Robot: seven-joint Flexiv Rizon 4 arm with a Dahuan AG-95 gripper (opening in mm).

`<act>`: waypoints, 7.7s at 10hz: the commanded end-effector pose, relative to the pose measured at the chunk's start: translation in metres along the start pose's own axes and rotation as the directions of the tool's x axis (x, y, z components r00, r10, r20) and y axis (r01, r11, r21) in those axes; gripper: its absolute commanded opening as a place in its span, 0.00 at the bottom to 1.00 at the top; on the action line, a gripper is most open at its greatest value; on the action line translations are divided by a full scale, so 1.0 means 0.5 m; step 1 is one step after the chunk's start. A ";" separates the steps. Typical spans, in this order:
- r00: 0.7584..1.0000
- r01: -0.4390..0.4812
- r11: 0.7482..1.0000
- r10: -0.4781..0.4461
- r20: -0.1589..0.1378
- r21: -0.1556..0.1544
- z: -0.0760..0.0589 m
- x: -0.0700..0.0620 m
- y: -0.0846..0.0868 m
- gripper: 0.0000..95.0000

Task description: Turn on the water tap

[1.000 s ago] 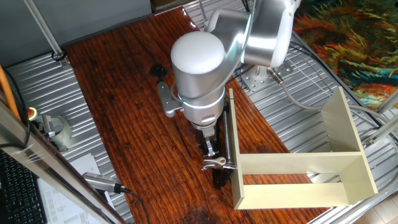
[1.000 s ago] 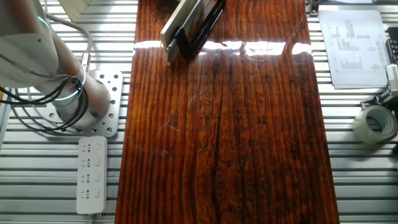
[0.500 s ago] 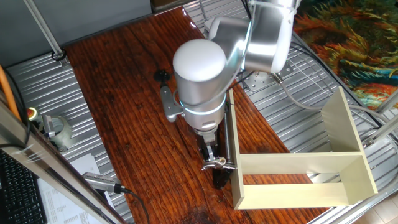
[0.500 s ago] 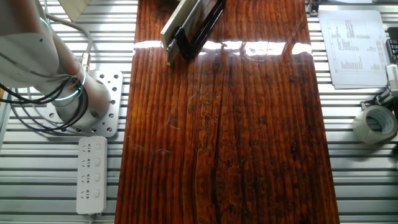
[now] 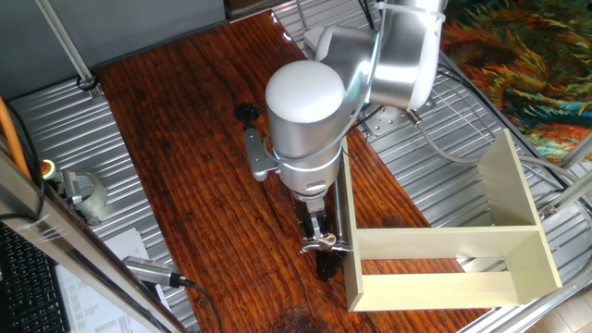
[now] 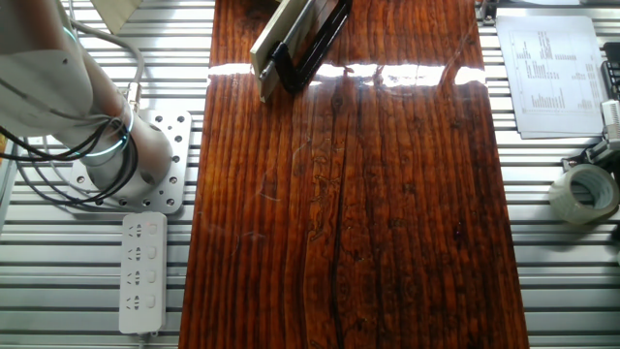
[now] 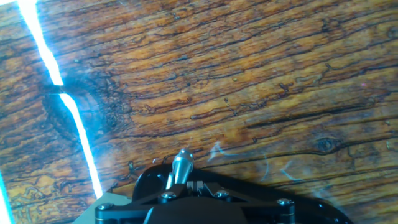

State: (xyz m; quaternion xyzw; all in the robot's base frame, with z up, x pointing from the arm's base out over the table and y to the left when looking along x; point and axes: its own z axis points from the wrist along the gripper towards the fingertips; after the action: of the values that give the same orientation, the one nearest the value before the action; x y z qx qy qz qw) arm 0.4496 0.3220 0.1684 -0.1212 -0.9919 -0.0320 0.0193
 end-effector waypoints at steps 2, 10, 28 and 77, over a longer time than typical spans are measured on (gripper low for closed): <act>1.000 -0.005 1.000 0.005 0.003 0.000 -0.010 -0.009 0.016 0.00; 1.000 -0.003 1.000 0.003 0.008 -0.002 -0.013 -0.017 0.040 0.00; 1.000 0.001 1.000 -0.001 0.019 0.003 -0.005 -0.031 0.081 0.00; 0.990 0.119 0.992 -0.122 -0.075 -0.037 -0.044 -0.030 0.028 0.00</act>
State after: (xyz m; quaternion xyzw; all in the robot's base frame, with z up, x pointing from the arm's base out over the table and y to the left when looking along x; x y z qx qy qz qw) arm 0.4677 0.3351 0.1897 -0.0632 -0.9948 -0.0566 0.0555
